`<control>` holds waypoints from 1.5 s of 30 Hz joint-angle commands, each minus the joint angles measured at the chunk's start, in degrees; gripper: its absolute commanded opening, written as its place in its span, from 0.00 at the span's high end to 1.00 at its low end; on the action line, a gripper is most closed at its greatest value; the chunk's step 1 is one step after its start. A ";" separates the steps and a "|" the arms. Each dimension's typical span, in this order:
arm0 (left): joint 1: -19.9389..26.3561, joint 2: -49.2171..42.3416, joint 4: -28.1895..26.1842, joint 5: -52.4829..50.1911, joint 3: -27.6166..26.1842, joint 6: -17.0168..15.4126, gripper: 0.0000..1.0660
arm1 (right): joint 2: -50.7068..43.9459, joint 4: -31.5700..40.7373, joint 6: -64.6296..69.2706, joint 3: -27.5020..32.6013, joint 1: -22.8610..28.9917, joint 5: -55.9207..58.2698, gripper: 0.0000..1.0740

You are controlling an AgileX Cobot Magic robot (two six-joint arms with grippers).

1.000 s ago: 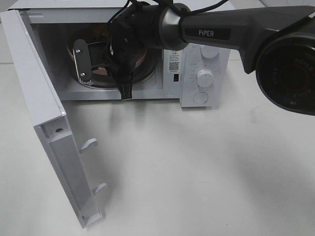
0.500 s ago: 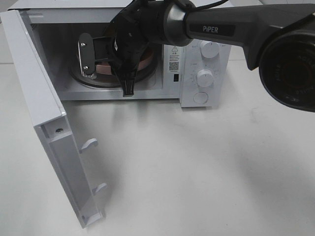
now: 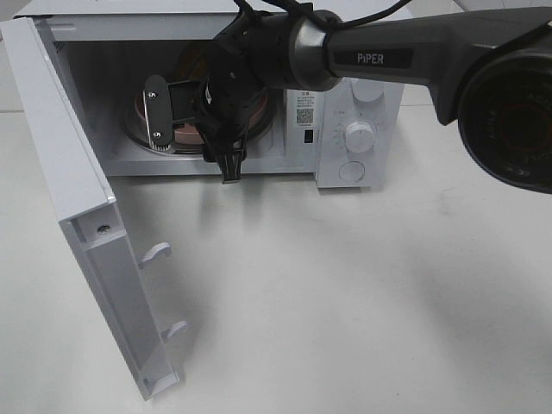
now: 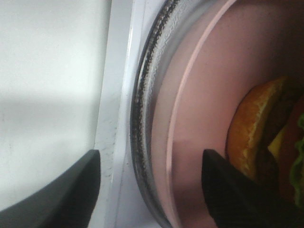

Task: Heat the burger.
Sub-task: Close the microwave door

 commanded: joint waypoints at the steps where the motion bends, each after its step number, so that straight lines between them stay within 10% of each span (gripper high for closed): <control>1: 0.17 -1.09 -0.17 -0.57 0.11 0.06 0.08 | -1.49 -0.23 1.20 0.74 -0.06 -0.40 0.39; 45: 0.17 -1.09 -0.17 -0.57 0.11 0.06 0.08 | -38.22 0.57 13.64 48.41 0.06 -18.39 0.31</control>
